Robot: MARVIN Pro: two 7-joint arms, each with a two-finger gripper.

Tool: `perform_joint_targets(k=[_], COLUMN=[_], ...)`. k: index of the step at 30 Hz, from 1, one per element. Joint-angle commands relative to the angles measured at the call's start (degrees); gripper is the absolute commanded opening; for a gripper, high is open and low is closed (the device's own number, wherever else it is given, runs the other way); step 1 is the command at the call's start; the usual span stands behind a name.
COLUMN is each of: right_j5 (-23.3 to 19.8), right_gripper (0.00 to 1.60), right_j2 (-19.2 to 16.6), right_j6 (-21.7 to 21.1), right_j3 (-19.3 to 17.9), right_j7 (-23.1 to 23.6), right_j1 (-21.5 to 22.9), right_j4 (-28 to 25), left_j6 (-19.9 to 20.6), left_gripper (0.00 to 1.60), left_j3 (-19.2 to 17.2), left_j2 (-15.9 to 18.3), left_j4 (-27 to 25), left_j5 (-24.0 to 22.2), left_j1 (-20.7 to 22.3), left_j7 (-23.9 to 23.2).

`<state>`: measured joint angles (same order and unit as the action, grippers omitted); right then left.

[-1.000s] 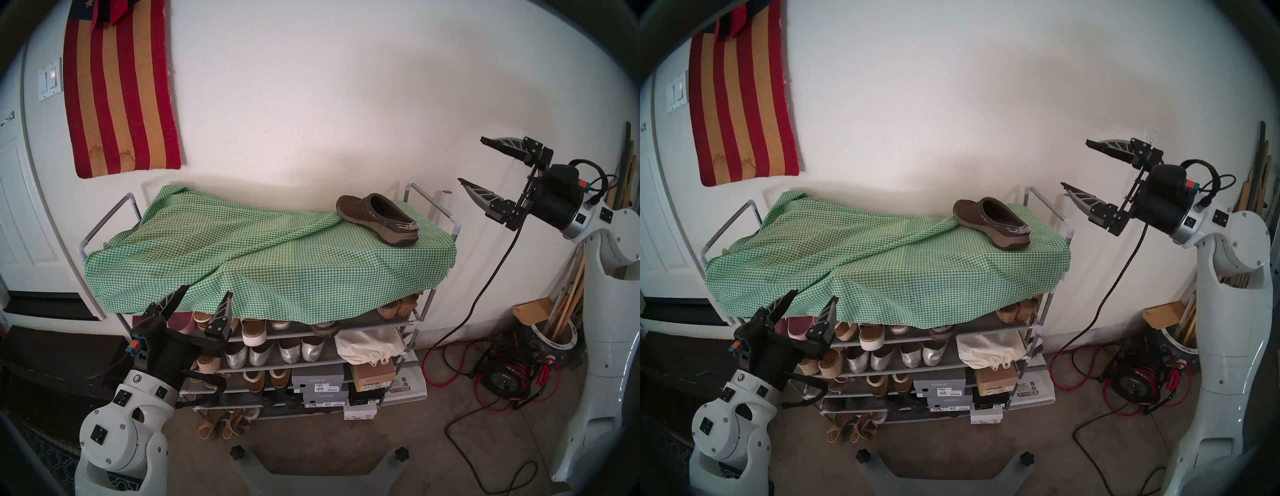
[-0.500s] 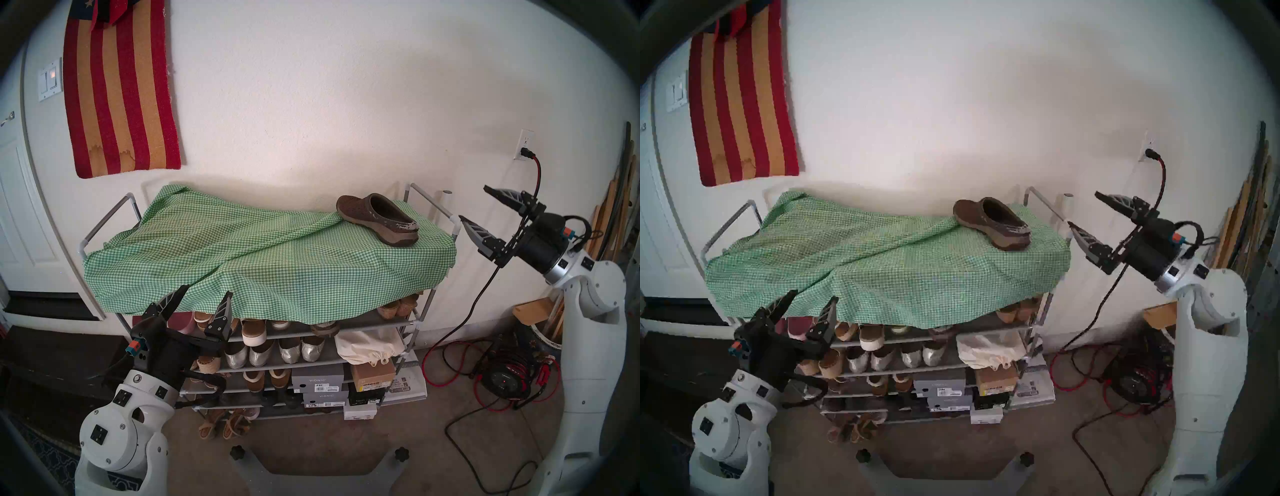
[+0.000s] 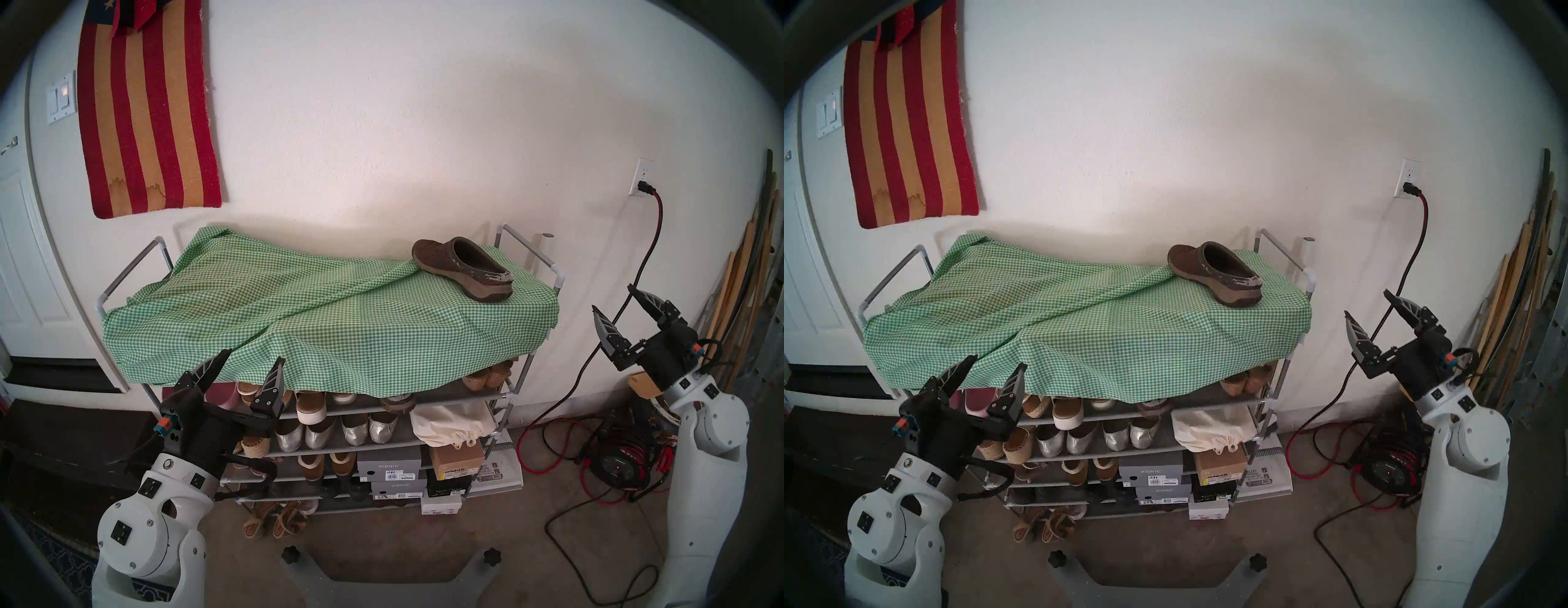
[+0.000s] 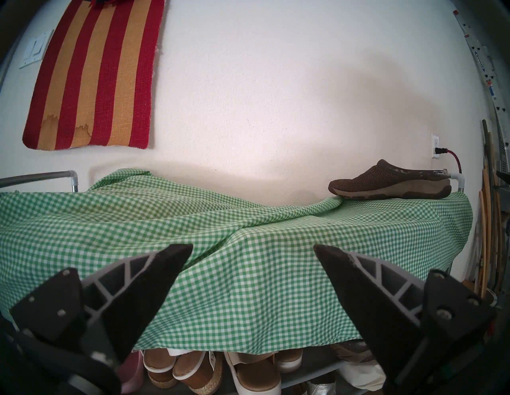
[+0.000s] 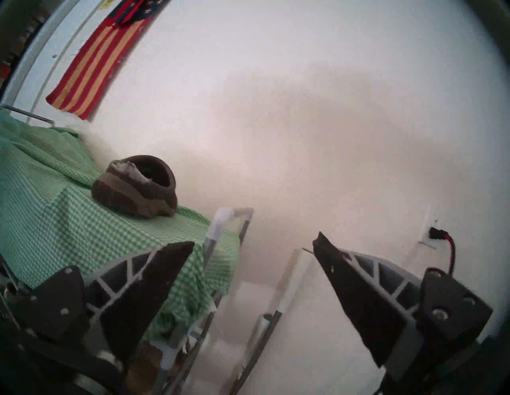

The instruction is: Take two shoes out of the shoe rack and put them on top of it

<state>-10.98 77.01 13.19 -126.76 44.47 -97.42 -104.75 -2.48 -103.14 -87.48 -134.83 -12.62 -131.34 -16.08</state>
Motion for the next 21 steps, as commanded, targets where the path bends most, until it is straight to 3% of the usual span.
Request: perform_joint_targets(k=[1,10,21], right_j5=[-0.1,4.01,9.38], right_gripper=[1.6,1.6,1.6], right_j2=[6.62,12.8,16.42], right_j6=[6.9,15.24,19.37], right_j3=[0.21,1.63,2.01], right_j7=[-6.94,-15.57,-20.33], right_j1=[-6.14,-7.54,-6.89], right_j4=[-3.09,-4.47,-4.41], left_j6=[0.01,-1.07,-6.63], left_gripper=[1.6,1.6,1.6], left_j3=[0.09,0.84,0.89], left_j2=[0.07,5.11,9.54], left_j4=[0.0,-2.8,1.57], left_j5=[0.03,-0.11,3.18], left_j1=[-0.05,-5.5,-9.28], left_j7=[-0.1,-8.38,-17.03])
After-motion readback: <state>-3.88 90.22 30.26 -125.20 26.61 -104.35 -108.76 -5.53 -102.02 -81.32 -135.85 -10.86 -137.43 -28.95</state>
